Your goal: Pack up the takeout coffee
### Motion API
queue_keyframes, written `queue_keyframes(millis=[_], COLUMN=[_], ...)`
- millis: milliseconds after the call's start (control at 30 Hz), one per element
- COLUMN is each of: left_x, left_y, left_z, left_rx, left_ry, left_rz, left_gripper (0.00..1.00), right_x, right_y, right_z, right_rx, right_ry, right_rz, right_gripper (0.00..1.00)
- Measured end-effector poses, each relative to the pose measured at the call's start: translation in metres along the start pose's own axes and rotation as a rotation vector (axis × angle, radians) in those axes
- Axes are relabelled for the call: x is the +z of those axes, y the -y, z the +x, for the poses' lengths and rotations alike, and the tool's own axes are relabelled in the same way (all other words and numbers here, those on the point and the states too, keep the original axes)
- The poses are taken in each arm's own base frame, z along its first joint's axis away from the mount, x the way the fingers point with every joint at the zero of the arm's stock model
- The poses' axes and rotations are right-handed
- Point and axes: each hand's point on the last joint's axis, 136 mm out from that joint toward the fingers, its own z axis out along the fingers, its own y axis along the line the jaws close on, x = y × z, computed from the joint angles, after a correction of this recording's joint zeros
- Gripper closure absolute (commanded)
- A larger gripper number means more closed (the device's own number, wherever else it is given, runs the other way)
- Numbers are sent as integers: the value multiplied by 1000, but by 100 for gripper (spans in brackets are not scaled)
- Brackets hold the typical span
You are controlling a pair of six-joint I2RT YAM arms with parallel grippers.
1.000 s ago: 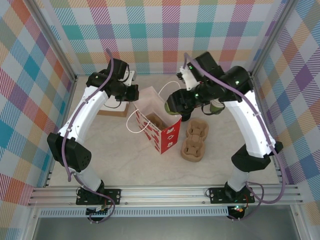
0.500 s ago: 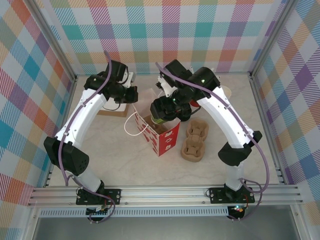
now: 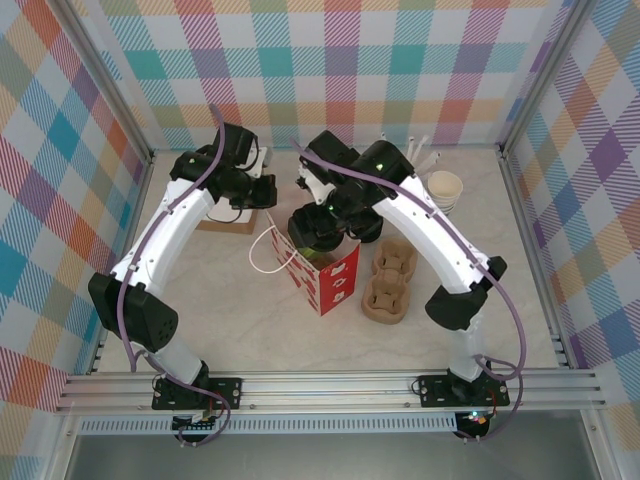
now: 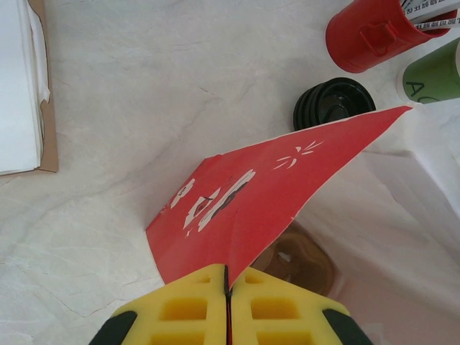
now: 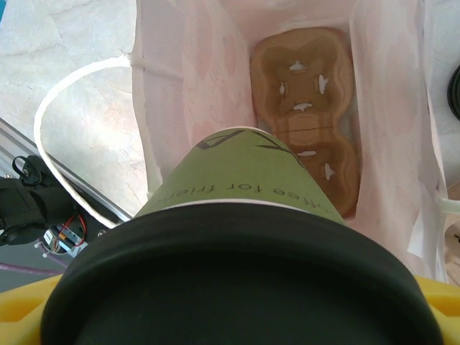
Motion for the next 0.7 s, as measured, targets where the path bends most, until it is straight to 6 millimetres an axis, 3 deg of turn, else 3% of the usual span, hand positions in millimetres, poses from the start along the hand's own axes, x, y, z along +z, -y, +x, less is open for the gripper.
queue_keyframes(millis=[267, 400, 700], left_x=[2, 2, 1], left_y=[2, 2, 1], left_z=[3, 2, 4], left_rx=[-1, 2, 20], left_ry=[6, 17, 27], left_rz=[6, 9, 12], left_gripper=[93, 94, 94], right_x=[28, 33, 45], right_y=[-2, 2, 24], right_z=[7, 9, 13], right_rx=[14, 24, 75], right_ry=[-70, -84, -116], right_rz=[-14, 2, 66], right_gripper=[21, 21, 21])
